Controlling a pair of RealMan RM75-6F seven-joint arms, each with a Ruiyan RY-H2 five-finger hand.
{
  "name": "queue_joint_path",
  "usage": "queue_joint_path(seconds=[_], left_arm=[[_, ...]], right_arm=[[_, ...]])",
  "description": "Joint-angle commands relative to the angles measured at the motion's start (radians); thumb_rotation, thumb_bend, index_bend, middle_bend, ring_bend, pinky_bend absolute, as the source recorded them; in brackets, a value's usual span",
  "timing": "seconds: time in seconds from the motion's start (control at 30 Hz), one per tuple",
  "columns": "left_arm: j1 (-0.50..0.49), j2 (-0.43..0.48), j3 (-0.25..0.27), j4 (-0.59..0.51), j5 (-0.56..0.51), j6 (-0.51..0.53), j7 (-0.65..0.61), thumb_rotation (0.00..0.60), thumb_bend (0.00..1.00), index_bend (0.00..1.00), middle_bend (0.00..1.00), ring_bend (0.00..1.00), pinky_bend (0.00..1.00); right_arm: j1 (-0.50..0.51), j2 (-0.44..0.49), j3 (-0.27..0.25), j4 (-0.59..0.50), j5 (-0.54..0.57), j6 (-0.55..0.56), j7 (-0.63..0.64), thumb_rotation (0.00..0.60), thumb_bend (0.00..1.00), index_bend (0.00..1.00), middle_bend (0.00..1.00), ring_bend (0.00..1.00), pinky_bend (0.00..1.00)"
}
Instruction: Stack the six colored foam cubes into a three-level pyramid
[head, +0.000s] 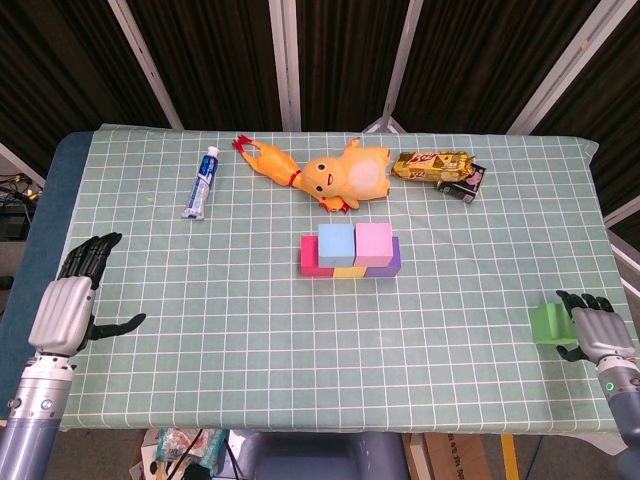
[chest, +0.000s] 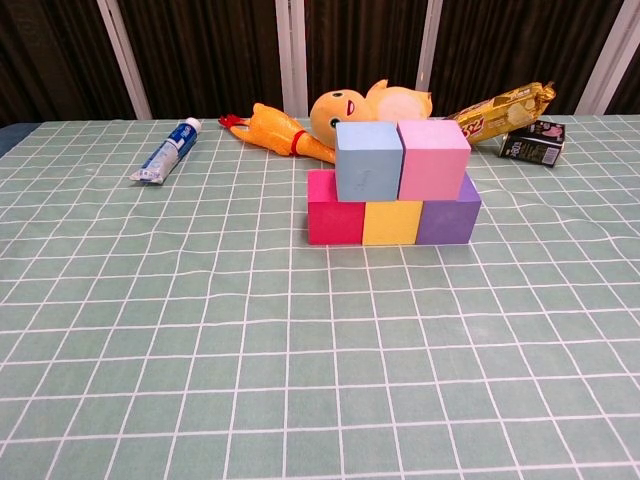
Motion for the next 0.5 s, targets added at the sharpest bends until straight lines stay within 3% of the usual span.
queue_joint_path(seconds=[0.03,0.2,0.5], left_arm=[[0.002,-0.001,-0.004,0.0,-0.002,-0.004,0.0,0.6,0.13,0.0,0.04,0.0,0.03],[0.008,-0.001,-0.012,0.0,-0.001,-0.008,-0.002,0.6,0.13,0.0,0.04,0.0,0.03],[0.014,-0.002,-0.021,0.002,-0.005,-0.022,0.001,0.6,0.13,0.0,0.04,0.0,0.03]], right_arm=[[0.006,-0.014,-0.006,0.019,-0.004,-0.006,-0.006,0.6,0.31,0.0,0.24,0.11,0.0],[0.015,-0.046,-0.008,0.063,-0.01,-0.006,-0.008,0.6,0.31,0.0,0.34,0.2,0.0],[0.012,-0.018,0.025,0.002,-0.068,0.069,0.034,0.6,0.31,0.0,0.36,0.23,0.0]])
